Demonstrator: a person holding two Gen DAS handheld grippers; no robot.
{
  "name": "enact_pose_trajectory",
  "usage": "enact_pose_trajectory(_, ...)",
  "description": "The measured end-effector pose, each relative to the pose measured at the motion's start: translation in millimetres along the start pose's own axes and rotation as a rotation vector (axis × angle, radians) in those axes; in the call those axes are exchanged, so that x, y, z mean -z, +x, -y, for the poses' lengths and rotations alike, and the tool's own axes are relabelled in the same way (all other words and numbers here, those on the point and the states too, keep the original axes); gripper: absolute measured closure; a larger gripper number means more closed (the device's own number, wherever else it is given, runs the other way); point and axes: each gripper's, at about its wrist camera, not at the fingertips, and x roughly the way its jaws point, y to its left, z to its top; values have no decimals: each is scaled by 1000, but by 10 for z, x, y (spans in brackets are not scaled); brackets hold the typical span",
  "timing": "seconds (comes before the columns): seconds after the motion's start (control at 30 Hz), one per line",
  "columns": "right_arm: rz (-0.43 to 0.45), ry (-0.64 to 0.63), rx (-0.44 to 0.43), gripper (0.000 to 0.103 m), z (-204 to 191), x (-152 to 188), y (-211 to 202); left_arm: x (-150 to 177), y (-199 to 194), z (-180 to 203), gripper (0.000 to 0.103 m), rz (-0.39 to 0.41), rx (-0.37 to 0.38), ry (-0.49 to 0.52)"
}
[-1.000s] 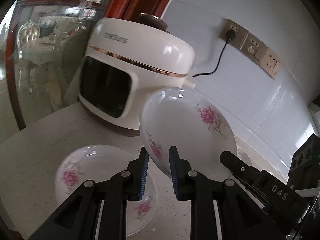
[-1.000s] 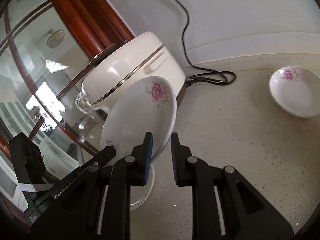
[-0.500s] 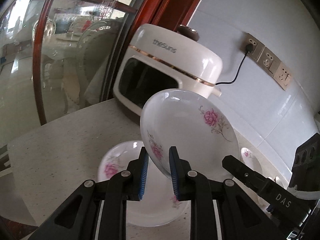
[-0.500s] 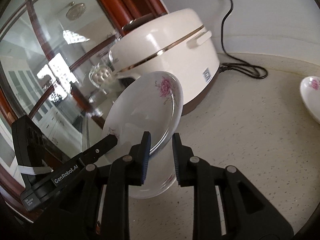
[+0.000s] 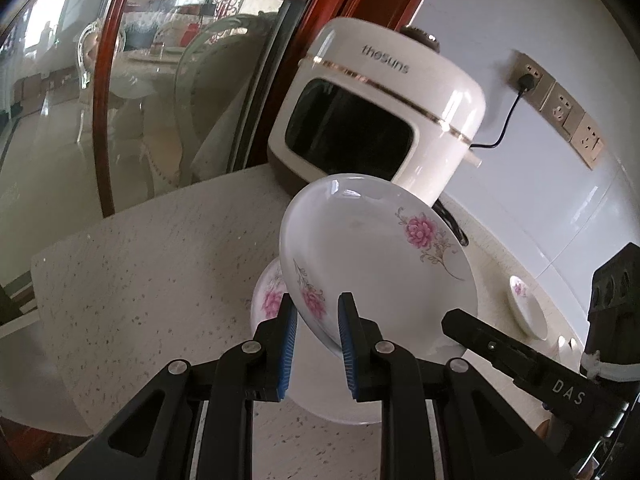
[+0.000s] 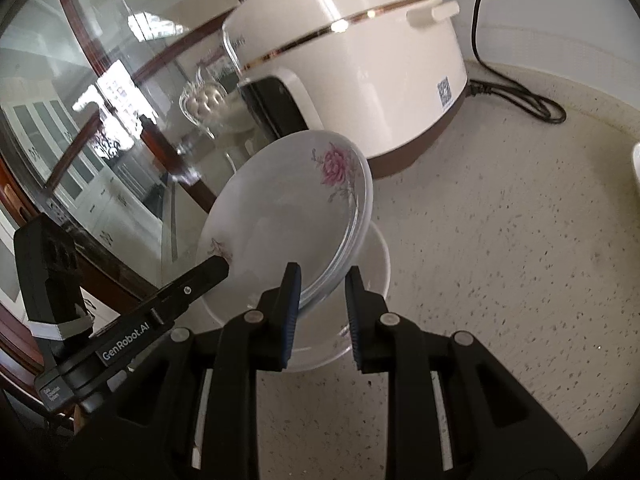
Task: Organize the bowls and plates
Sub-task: 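Carry the medium plate with both grippers and lower it onto the large plate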
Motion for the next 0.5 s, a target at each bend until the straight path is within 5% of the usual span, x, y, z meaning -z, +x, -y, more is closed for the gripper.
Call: enact_pose_trajectory(0.5,-132,18,21,76,-1,76,135,148,18,-108,81,-80,-8,-23)
